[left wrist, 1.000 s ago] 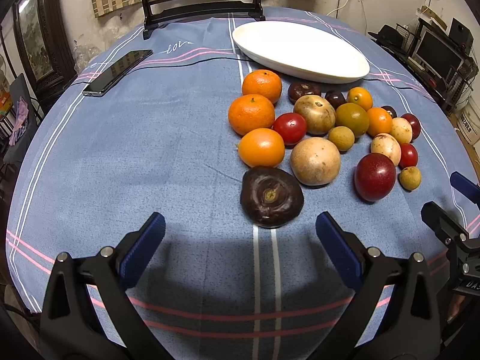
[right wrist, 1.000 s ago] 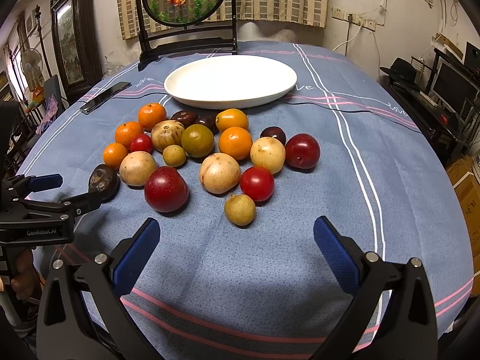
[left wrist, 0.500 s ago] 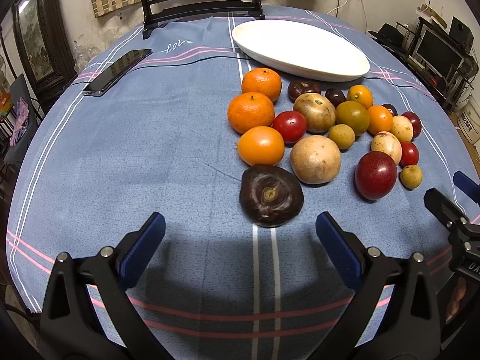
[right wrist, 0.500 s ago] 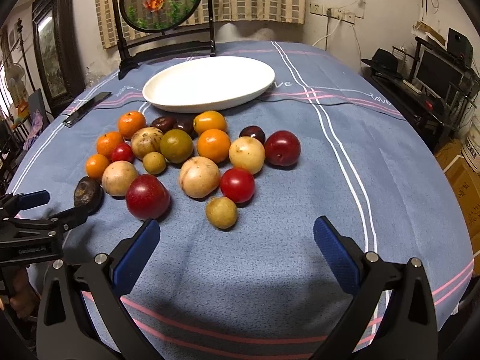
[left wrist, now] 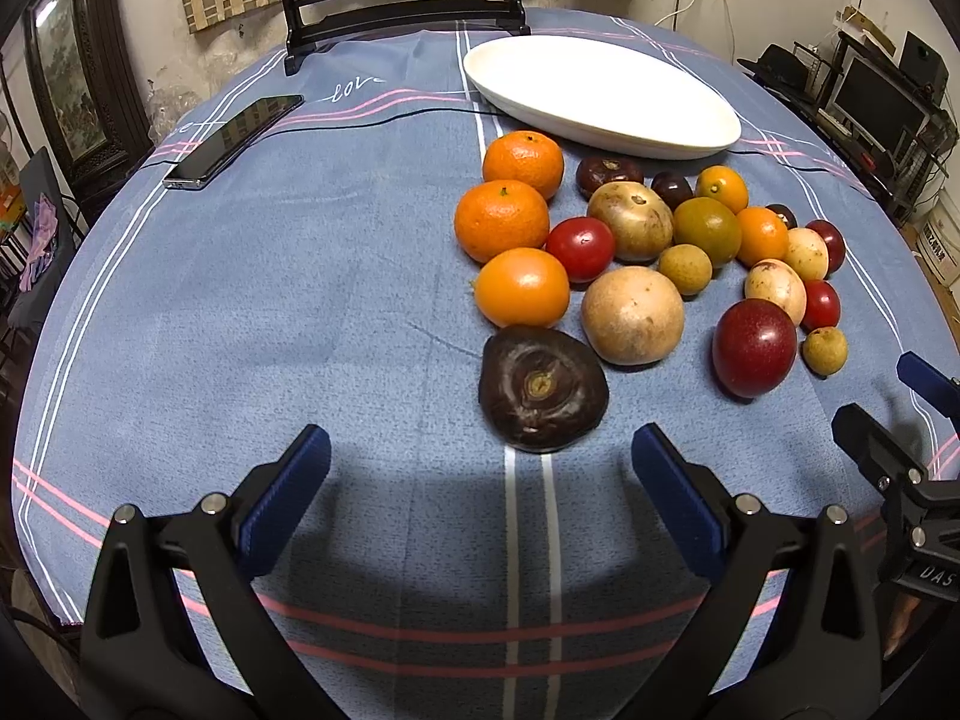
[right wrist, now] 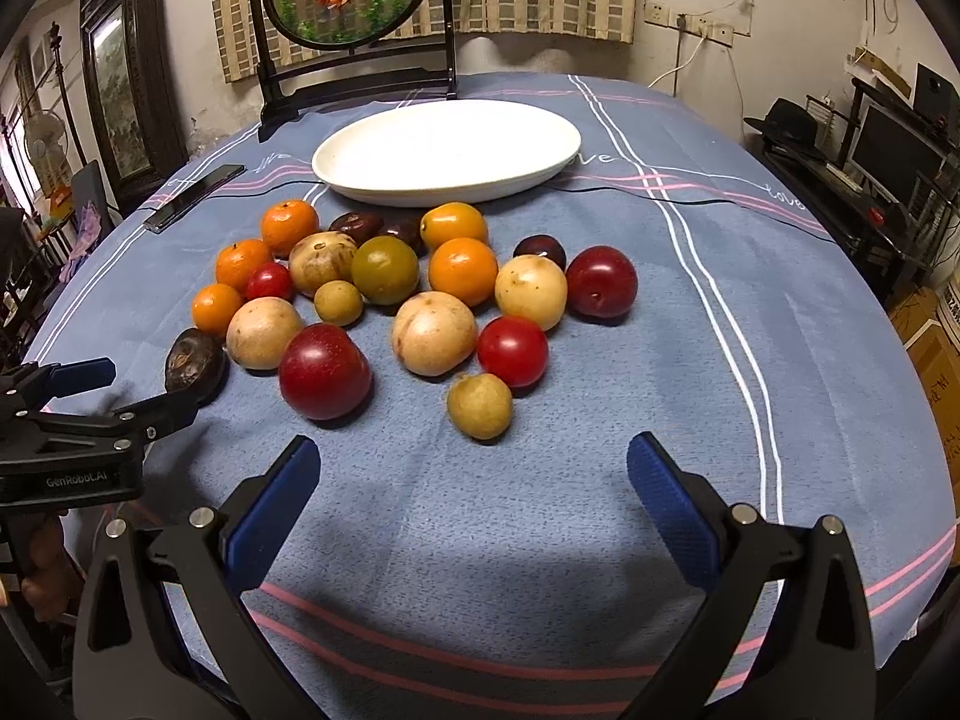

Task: Organize fruits

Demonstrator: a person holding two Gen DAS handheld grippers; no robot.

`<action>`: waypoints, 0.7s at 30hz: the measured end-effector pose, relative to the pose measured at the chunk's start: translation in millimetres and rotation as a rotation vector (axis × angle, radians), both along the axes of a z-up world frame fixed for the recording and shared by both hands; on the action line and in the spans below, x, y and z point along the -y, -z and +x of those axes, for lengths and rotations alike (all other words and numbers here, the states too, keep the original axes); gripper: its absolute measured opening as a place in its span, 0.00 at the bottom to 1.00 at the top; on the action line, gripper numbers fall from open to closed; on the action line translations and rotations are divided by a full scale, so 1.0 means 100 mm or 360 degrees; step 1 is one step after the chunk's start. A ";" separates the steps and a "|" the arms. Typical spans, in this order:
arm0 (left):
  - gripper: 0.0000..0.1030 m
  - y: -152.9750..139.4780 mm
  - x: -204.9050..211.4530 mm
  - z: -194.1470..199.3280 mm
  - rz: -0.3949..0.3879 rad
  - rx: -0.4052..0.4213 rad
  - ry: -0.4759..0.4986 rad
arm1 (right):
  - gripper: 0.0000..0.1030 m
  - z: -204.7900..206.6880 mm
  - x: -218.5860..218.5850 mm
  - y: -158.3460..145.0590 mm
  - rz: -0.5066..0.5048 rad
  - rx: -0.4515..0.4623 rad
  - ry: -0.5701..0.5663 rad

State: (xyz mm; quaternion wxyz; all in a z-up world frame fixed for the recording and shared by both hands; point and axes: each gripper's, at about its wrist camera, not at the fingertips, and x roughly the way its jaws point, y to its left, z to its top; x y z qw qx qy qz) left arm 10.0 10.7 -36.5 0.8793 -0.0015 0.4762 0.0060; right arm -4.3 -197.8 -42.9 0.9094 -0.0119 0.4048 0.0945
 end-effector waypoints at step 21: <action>0.98 0.13 -0.04 0.09 -0.0010 -0.0074 -0.0021 | 0.99 0.06 0.00 0.07 -0.0127 -0.0013 -0.0013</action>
